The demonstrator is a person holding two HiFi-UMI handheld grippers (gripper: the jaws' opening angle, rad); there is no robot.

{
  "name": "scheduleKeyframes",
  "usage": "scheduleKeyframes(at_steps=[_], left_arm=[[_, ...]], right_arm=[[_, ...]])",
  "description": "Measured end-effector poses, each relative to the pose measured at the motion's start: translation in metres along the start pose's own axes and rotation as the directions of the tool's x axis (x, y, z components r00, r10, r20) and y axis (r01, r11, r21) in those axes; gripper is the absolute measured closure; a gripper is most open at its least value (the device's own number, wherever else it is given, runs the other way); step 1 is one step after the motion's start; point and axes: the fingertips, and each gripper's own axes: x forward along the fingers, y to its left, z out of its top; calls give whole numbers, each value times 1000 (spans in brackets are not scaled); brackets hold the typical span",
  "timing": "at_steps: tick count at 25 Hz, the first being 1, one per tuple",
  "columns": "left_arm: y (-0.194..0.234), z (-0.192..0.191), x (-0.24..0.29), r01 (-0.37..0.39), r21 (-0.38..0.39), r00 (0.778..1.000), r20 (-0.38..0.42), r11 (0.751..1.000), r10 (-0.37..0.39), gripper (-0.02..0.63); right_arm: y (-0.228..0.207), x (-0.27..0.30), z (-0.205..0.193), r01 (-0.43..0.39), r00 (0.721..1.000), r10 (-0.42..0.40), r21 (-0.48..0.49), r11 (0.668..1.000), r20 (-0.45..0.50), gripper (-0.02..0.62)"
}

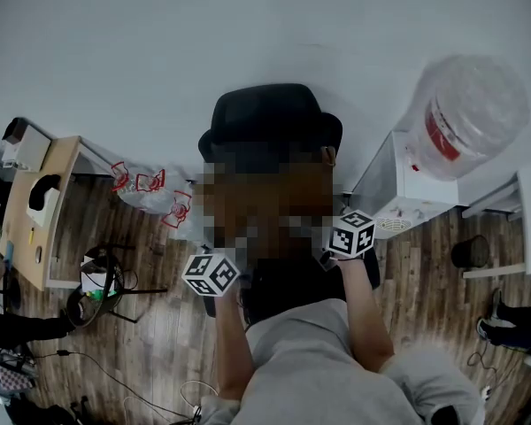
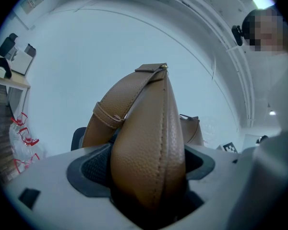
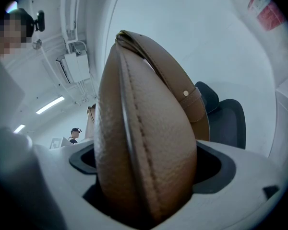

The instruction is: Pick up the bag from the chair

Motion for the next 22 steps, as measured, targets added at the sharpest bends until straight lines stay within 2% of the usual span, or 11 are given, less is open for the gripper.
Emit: scheduleKeyframes(at_steps=[13, 22], left_arm=[[15, -4, 18, 1, -14, 1000, -20, 1000, -2, 207], [27, 0, 17, -10, -18, 1000, -13, 1000, 9, 207]], right_arm=[[-18, 16, -3, 3, 1000, -2, 29, 1000, -21, 54], [-13, 29, -5, -10, 999, 10, -5, 1000, -43, 54]])
